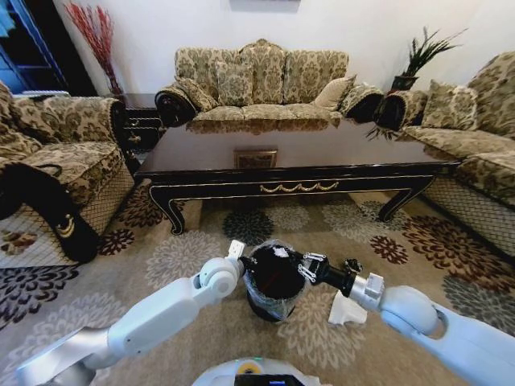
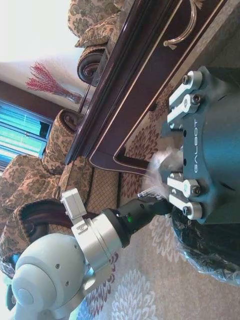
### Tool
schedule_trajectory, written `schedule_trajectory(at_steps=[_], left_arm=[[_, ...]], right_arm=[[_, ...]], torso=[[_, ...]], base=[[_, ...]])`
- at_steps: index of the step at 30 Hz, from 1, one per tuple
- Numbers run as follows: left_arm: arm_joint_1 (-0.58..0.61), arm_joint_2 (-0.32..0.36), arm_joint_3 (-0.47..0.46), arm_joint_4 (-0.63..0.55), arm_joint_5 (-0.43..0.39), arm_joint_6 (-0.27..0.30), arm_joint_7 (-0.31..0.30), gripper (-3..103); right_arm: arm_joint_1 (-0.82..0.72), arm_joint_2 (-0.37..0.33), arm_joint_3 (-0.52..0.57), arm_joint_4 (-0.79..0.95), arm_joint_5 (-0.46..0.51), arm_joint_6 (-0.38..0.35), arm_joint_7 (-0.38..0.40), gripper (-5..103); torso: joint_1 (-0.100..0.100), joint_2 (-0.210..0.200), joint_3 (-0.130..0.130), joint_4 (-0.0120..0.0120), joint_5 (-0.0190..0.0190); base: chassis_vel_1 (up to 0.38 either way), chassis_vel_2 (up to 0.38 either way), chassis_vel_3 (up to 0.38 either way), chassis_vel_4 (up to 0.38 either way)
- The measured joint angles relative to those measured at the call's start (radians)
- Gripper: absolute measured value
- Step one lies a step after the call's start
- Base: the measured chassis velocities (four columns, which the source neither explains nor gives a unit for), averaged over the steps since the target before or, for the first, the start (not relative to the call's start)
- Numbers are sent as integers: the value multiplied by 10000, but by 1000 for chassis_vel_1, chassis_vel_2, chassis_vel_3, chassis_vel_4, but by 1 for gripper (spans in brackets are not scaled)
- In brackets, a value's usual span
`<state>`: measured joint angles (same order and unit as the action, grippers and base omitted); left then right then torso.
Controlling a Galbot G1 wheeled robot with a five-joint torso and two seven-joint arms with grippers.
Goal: Move to the front of the table and pick up the trash from the floor, then place it into the trash bin.
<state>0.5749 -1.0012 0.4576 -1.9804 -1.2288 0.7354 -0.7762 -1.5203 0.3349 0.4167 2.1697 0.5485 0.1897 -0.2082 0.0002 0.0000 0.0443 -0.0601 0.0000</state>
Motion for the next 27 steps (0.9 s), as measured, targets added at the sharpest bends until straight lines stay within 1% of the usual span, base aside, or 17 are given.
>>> schedule_trajectory(at_steps=[1, 3, 4, 5, 6, 7, 10, 12, 16, 18, 19, 27], left_arm=[[-1, -16, 0, 1, 0, 0, 1, 3], [-1, -20, 0, 3, -1, 0, 3, 3], [-3, -23, -1, 5, -7, 0, 6, 3], [-4, -20, -2, 5, -11, 0, 9, 3], [-5, -16, -5, 6, -15, -1, 12, 3], [-5, -16, -5, 6, -15, -1, 12, 3], [22, 4, -85, 35, -25, 0, 27, 3], [51, 15, -116, 38, -25, -1, 33, 3], [355, 146, -447, 66, 112, 0, 159, 3], [425, 192, -535, 66, 122, 0, 176, 3], [555, 283, -720, 57, 126, 0, 201, 3], [1142, 659, -1531, -82, 204, 0, 301, 3]], right_arm=[[-6, -10, 16, -9, 0, 0, -2, 41], [-7, -14, 24, -18, 2, 0, -4, 41], [-4, -19, 32, -45, 12, 0, -8, 51], [1, -19, 32, -59, 18, 0, -8, 51], [5, -20, 29, -67, 23, 0, -9, 57], [5, -20, 29, -67, 23, 0, -9, 57], [-7, 19, -9, -122, 25, 0, -12, 73], [-17, 39, -10, -124, 25, 0, -12, 73], [-76, 220, 64, -124, 96, -14, 60, 95], [-119, 264, 131, -125, 141, -20, 90, 95], [-219, 348, 275, -160, 233, -25, 136, 100], [-206, 777, 628, -620, 258, 35, 173, 100]], torso=[[0, 0, 0, 0, -1], [0, 0, 0, 0, 0], [0, 0, 0, 0, 0], [0, 0, 0, -1, 0], [0, 0, 0, 0, 0], [0, 0, 0, 0, 0], [0, 1, 0, 0, 0], [0, 0, 0, 0, 0], [0, 0, 0, 0, -1], [0, 0, 0, 0, 0], [0, 0, 0, 1, -1], [-1, 0, 0, 0, -2]], base=[[0, 0, 0, 0], [0, 0, 0, 0], [0, 0, 0, 0], [0, 0, 0, 0], [0, 0, 0, 0], [0, 0, 0, 0], [0, 0, 0, 0], [0, 0, 0, 0], [0, 0, 0, 0], [0, 0, 0, 0], [0, 0, 0, 0], [0, 0, 0, 0]])
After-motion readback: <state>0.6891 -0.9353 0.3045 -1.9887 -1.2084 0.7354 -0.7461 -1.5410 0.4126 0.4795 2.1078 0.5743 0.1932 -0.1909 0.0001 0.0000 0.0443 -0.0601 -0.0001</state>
